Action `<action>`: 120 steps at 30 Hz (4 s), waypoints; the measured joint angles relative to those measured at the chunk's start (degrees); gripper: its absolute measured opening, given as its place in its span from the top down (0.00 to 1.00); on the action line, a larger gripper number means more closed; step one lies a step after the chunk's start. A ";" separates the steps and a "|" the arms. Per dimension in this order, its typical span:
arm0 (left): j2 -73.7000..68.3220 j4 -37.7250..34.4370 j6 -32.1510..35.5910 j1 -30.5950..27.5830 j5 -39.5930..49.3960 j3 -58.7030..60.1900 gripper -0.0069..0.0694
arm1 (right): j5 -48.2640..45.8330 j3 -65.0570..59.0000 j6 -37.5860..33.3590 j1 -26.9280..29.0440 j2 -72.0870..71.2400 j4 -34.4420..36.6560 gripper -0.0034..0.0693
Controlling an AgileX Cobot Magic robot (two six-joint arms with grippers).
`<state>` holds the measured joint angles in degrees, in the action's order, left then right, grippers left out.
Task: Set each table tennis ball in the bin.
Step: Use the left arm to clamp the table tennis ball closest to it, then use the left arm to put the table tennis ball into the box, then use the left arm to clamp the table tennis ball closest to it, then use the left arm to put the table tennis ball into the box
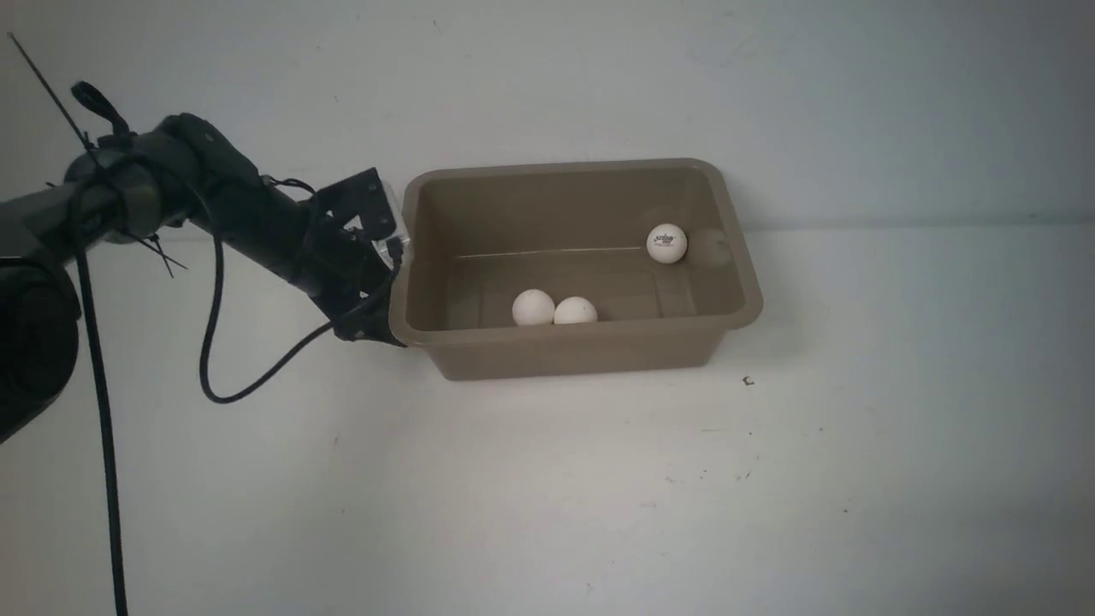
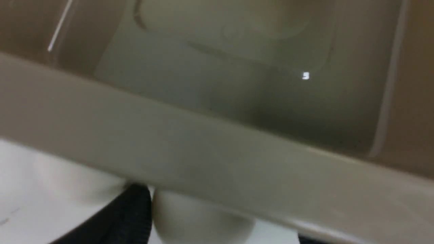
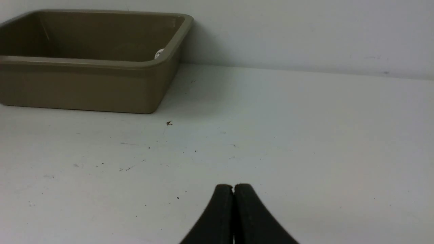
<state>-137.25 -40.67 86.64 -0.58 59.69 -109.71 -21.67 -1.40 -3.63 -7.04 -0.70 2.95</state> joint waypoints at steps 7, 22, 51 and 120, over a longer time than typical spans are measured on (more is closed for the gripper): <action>0.45 9.31 -11.04 0.54 -2.55 -0.06 0.46 | 0.00 0.00 0.00 0.00 0.00 0.00 0.98; 10.11 -3.14 -5.83 -10.30 6.23 -0.11 0.46 | 0.00 0.00 0.00 0.00 0.00 0.00 0.98; 11.21 -2.27 -10.08 -1.49 -4.72 -0.11 0.21 | 0.00 0.00 0.00 0.00 0.00 0.00 0.98; 5.06 -27.08 20.13 -0.70 1.05 -0.11 0.47 | 0.00 0.00 0.00 0.00 0.00 0.00 0.98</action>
<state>-132.19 -67.75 106.76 -1.28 60.74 -109.82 -21.67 -1.40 -3.63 -7.04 -0.70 2.95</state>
